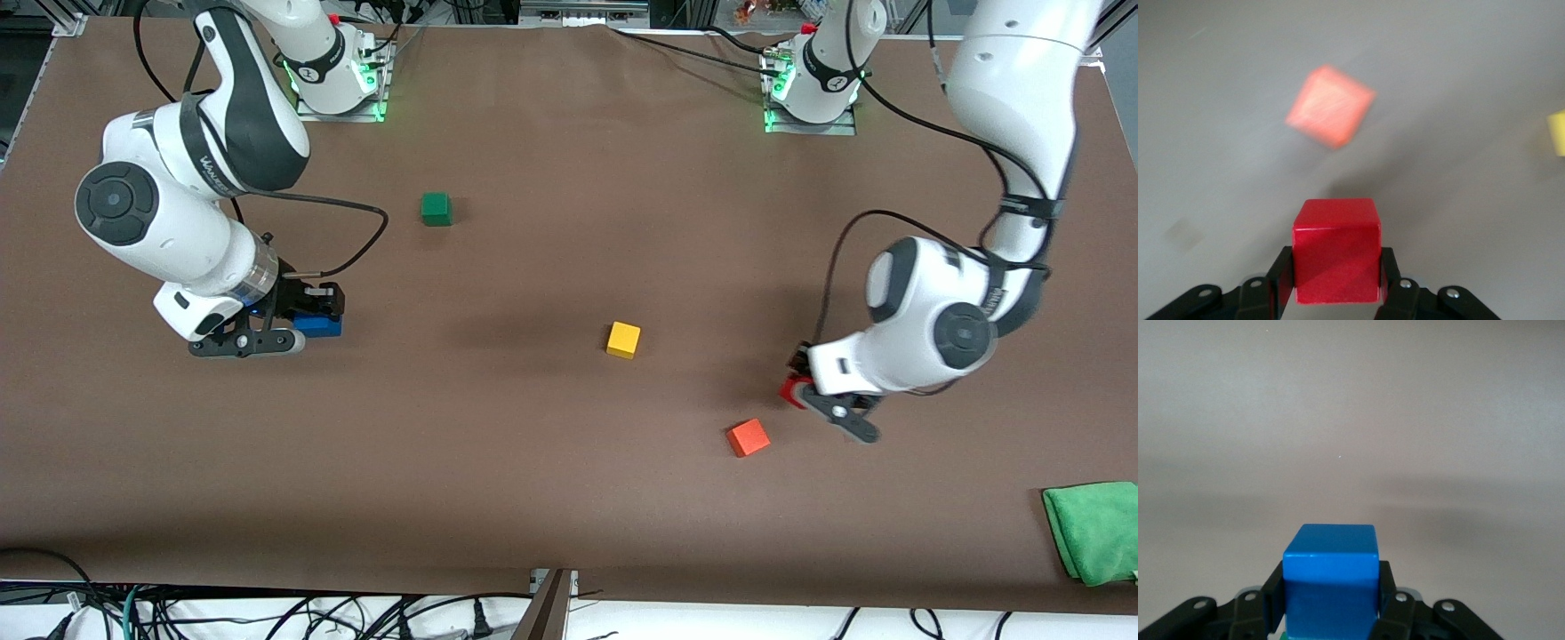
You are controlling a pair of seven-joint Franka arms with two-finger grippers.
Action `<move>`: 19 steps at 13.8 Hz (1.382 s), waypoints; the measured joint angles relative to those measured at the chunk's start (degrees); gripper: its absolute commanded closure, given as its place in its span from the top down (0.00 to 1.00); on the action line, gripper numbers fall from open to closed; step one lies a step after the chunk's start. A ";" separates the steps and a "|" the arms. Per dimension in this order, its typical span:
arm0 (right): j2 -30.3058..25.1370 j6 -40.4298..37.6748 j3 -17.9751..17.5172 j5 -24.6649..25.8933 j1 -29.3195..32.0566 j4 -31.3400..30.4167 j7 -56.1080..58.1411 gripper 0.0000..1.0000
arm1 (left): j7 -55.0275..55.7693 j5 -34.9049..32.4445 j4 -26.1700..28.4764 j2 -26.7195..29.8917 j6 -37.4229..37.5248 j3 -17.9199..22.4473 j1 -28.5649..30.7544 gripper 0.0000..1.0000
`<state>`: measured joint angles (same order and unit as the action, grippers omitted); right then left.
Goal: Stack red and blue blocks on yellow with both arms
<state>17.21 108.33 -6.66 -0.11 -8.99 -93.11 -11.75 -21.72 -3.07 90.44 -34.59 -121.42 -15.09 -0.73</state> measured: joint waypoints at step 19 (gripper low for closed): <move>1.81 -2.71 -0.05 -0.01 -0.62 3.29 -4.98 0.40 | 39.07 -5.29 -6.31 -6.36 0.06 0.80 -23.43 0.00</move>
<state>19.01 105.62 -6.71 -0.12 -9.61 -89.81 -16.73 17.35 -8.36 84.13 -40.96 -121.36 -14.29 -24.16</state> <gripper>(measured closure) 0.449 0.445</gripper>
